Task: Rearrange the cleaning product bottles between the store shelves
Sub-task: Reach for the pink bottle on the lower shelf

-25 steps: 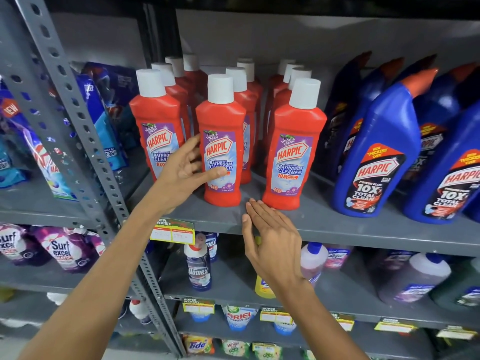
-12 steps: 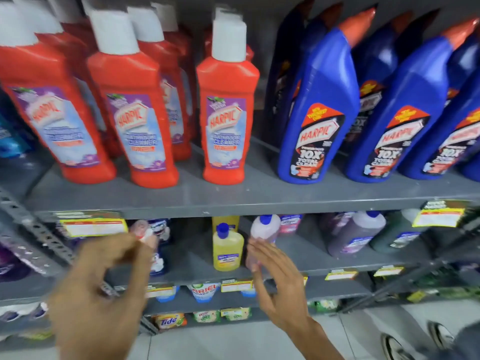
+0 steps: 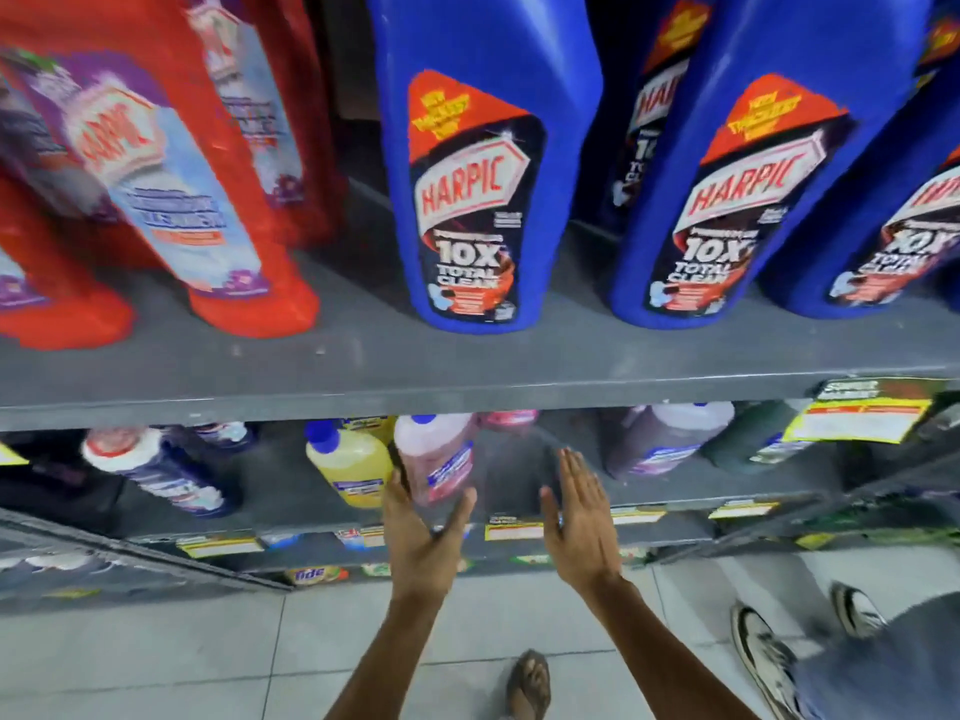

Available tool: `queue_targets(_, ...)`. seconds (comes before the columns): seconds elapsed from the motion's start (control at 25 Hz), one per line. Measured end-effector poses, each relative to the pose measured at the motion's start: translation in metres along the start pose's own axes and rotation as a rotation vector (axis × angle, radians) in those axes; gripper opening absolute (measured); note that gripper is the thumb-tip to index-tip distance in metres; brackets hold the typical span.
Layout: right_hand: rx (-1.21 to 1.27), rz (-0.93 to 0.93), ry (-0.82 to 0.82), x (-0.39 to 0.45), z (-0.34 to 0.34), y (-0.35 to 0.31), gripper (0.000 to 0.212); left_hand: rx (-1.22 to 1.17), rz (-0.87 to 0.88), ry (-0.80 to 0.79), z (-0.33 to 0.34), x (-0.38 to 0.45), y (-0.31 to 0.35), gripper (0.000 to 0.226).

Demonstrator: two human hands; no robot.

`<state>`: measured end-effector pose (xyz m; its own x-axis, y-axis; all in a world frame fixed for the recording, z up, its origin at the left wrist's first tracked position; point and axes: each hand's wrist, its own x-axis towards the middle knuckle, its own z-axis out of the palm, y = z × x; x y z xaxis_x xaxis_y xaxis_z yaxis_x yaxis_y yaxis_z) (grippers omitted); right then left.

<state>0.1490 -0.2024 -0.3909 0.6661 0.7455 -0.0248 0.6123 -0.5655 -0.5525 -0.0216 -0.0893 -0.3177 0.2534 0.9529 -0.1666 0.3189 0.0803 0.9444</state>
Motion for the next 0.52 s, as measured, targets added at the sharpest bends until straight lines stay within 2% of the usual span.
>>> queue_targets(0.12, -0.081, -0.033, -0.024, 0.005, 0.006, 0.025, 0.061, 0.003, 0.087, 0.083, 0.017, 0.020, -0.009, 0.067)
queue_targets(0.28, -0.140, -0.037, -0.050, 0.006, 0.012, 0.041, 0.065, 0.132, 0.116, 0.160, 0.018, 0.028, -0.023, 0.047)
queue_targets(0.36, -0.150, -0.043, -0.055, 0.007, 0.016, 0.044, 0.067, 0.093, 0.086, 0.049, 0.014, 0.033, -0.030, 0.048)
queue_targets(0.52, -0.185, -0.067, -0.069, 0.007, 0.018, 0.052, 0.066, -0.016, 0.061, -0.272, 0.016, 0.041, -0.023, 0.066)
